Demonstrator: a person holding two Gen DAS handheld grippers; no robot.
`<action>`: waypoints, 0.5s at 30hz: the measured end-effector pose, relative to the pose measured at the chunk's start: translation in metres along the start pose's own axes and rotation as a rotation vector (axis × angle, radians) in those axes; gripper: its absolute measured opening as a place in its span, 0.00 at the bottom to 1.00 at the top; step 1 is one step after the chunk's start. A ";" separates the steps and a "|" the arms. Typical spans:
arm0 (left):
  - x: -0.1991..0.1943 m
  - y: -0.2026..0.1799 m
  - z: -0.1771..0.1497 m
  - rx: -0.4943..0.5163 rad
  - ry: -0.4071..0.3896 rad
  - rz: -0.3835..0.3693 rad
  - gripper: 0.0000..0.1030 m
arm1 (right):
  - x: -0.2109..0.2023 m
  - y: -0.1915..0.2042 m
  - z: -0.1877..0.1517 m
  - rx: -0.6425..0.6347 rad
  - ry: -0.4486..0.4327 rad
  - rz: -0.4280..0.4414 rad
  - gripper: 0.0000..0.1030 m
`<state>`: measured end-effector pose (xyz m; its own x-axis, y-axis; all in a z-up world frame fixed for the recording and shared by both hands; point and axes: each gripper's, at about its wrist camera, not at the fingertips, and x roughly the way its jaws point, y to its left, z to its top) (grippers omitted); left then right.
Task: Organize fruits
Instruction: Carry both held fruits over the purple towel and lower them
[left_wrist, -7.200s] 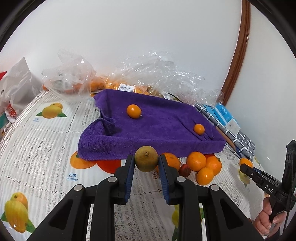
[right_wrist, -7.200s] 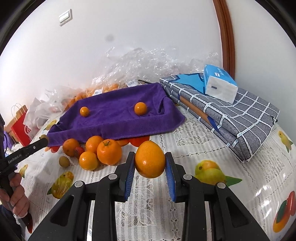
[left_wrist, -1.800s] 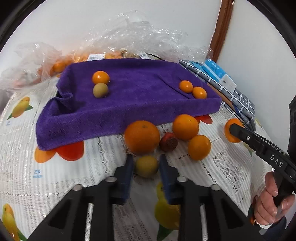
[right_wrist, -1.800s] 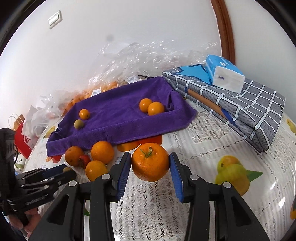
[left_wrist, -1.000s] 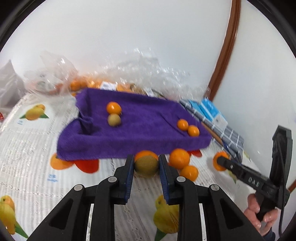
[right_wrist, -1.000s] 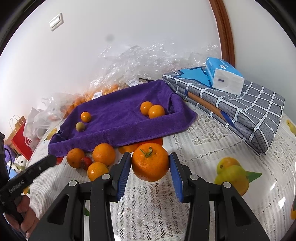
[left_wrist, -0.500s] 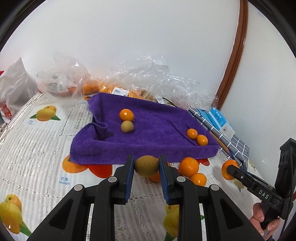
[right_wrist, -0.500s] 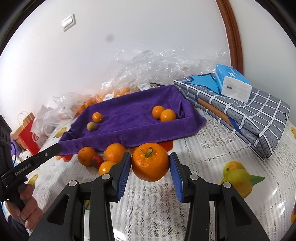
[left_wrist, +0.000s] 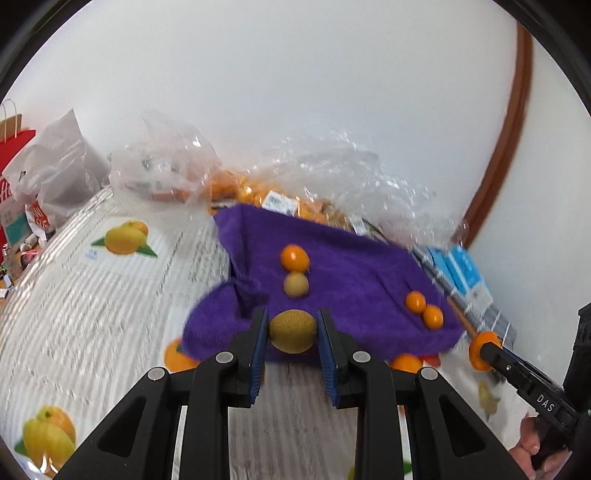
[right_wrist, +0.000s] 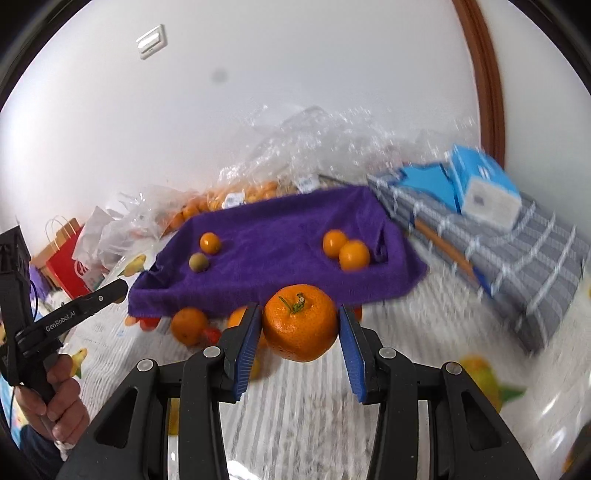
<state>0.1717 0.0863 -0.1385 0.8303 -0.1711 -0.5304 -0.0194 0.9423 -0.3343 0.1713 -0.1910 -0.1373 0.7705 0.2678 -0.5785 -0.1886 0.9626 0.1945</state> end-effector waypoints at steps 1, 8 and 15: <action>0.002 0.001 0.007 -0.001 -0.008 0.007 0.24 | 0.003 0.002 0.008 -0.007 -0.005 0.007 0.41; 0.041 0.006 0.043 -0.025 -0.015 0.017 0.24 | 0.044 0.016 0.056 -0.026 -0.026 0.031 0.41; 0.091 0.013 0.035 -0.041 0.030 -0.016 0.24 | 0.096 0.027 0.065 -0.049 0.022 0.044 0.41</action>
<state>0.2667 0.0935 -0.1638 0.8138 -0.1949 -0.5475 -0.0296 0.9270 -0.3740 0.2796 -0.1417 -0.1356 0.7474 0.3101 -0.5875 -0.2520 0.9506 0.1813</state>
